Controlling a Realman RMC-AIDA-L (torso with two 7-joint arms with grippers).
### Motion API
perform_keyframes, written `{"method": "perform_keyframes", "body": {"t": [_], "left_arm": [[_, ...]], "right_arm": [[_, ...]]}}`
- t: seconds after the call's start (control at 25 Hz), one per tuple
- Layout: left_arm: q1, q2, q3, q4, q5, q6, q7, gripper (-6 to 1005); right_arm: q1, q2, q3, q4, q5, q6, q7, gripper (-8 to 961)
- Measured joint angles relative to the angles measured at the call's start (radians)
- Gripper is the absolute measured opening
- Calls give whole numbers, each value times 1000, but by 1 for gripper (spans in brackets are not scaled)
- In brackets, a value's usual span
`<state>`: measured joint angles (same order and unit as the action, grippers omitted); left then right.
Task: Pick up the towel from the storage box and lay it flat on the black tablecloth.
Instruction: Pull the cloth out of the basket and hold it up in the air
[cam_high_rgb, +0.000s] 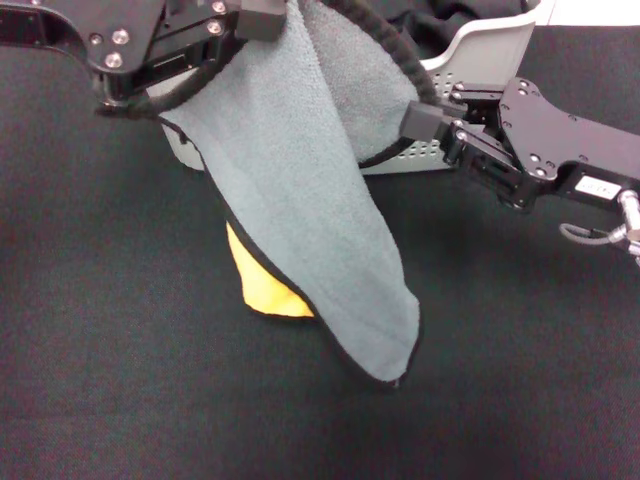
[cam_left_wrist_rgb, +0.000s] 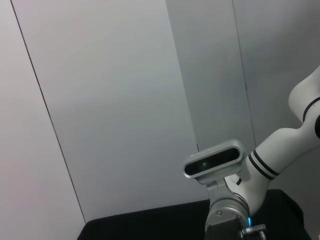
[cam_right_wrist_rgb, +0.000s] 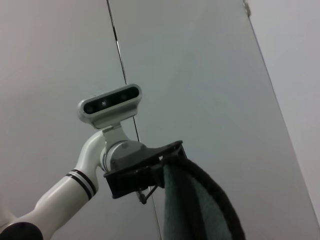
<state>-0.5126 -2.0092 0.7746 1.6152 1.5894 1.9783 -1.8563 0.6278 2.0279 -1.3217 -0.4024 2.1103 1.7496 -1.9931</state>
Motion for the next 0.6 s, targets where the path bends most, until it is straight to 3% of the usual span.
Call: {"method": "perform_keyframes", "body": {"t": [0.2, 0.6], "left_arm": [[-3, 0, 0, 0, 3, 0, 0, 30], [-3, -6, 0, -7, 3, 1, 7, 32]], "right_arm": [[-2, 0, -2, -1, 13, 9, -1, 143], [-1, 0, -2, 1, 20, 7, -30, 74]]}}
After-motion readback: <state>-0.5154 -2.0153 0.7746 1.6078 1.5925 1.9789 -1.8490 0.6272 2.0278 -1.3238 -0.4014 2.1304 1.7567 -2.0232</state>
